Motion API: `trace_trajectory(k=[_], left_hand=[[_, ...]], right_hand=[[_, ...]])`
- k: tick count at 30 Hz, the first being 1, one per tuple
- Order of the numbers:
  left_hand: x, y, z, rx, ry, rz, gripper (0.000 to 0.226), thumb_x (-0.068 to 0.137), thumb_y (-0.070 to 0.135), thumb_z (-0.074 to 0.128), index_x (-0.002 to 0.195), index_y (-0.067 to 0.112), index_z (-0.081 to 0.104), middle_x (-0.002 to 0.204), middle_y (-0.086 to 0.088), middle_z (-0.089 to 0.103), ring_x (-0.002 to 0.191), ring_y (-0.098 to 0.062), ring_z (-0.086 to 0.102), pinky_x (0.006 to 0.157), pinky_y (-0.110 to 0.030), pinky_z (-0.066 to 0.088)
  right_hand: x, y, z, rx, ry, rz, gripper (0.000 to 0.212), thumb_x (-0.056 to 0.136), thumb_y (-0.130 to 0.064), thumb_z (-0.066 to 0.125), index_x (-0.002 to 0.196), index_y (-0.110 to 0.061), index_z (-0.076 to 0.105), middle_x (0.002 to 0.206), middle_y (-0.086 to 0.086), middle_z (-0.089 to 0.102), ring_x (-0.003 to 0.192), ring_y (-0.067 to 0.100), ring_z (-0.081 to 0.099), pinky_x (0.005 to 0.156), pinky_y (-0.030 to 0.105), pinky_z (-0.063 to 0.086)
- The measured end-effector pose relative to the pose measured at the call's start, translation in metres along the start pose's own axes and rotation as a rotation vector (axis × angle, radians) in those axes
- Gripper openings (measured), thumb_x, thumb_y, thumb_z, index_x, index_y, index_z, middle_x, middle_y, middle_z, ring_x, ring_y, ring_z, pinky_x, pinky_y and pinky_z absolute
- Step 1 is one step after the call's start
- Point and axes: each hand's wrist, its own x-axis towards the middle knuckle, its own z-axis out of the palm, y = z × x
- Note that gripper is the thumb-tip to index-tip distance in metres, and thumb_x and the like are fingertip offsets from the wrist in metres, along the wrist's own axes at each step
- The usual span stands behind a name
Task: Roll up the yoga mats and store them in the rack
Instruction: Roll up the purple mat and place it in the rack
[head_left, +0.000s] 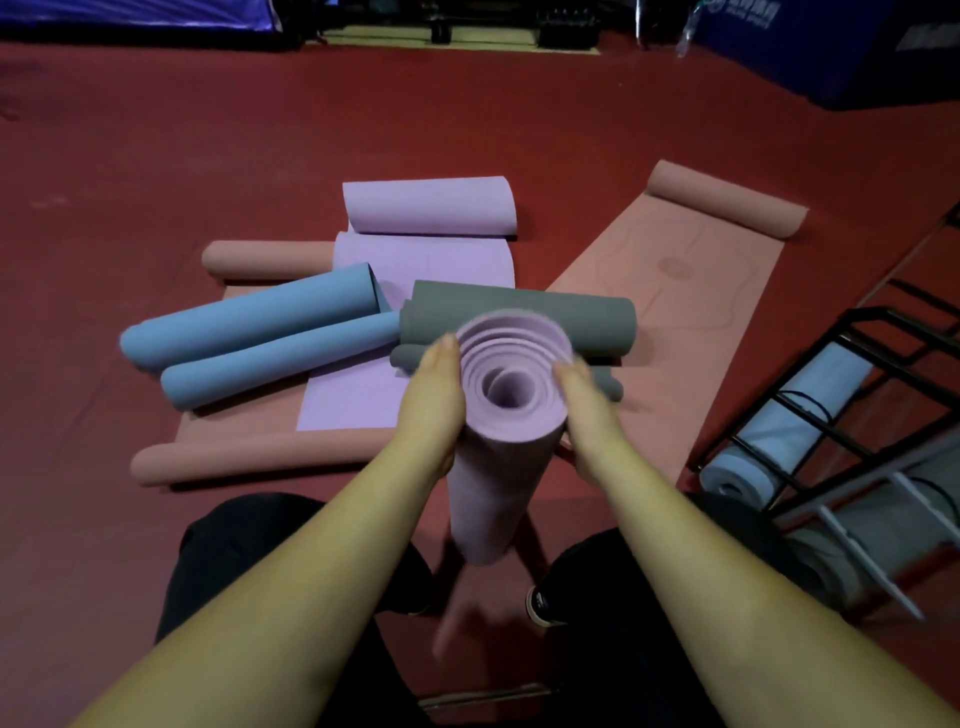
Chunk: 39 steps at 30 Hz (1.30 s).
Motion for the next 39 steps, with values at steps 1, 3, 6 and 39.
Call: trace_trajectory(k=[1, 3, 6, 39], left_hand=[[0.008, -0.017, 0.001, 0.014, -0.009, -0.035, 0.068, 0.069, 0.083, 0.042, 0.117, 0.040, 0.068, 0.121, 0.010, 0.069, 0.116, -0.016, 0.062, 0.107, -0.044, 0.044], [0.031, -0.034, 0.000, 0.032, -0.029, -0.074, 0.065, 0.074, 0.077, 0.045, 0.123, 0.039, 0.064, 0.127, 0.009, 0.066, 0.120, -0.018, 0.059, 0.109, -0.045, 0.041], [0.016, -0.005, -0.001, 0.131, -0.061, 0.012, 0.045, 0.095, 0.054, 0.043, 0.128, 0.032, 0.063, 0.128, 0.011, 0.065, 0.119, -0.011, 0.059, 0.107, -0.036, 0.044], [0.008, 0.001, -0.007, 0.399, -0.070, 0.072, 0.035, 0.074, 0.020, 0.067, 0.105, 0.035, 0.063, 0.100, 0.010, 0.071, 0.098, -0.016, 0.065, 0.094, -0.039, 0.052]], right_hand=[[-0.001, 0.012, -0.002, -0.012, -0.009, 0.026, 0.017, 0.104, -0.029, 0.046, 0.110, -0.030, 0.062, 0.118, -0.008, 0.066, 0.121, 0.014, 0.058, 0.107, 0.035, 0.043], [0.006, 0.016, -0.005, -0.020, -0.080, 0.038, 0.025, 0.103, -0.029, 0.047, 0.124, -0.025, 0.060, 0.125, -0.007, 0.066, 0.120, 0.010, 0.059, 0.109, 0.036, 0.042], [0.015, -0.002, -0.009, -0.021, -0.131, 0.069, 0.019, 0.102, -0.024, 0.048, 0.108, -0.021, 0.067, 0.096, -0.013, 0.075, 0.092, -0.001, 0.069, 0.090, 0.026, 0.049], [0.027, -0.013, 0.010, 0.072, -0.072, 0.242, 0.025, 0.100, -0.022, 0.054, 0.086, -0.015, 0.074, 0.078, -0.001, 0.076, 0.074, 0.013, 0.071, 0.077, 0.030, 0.059]])
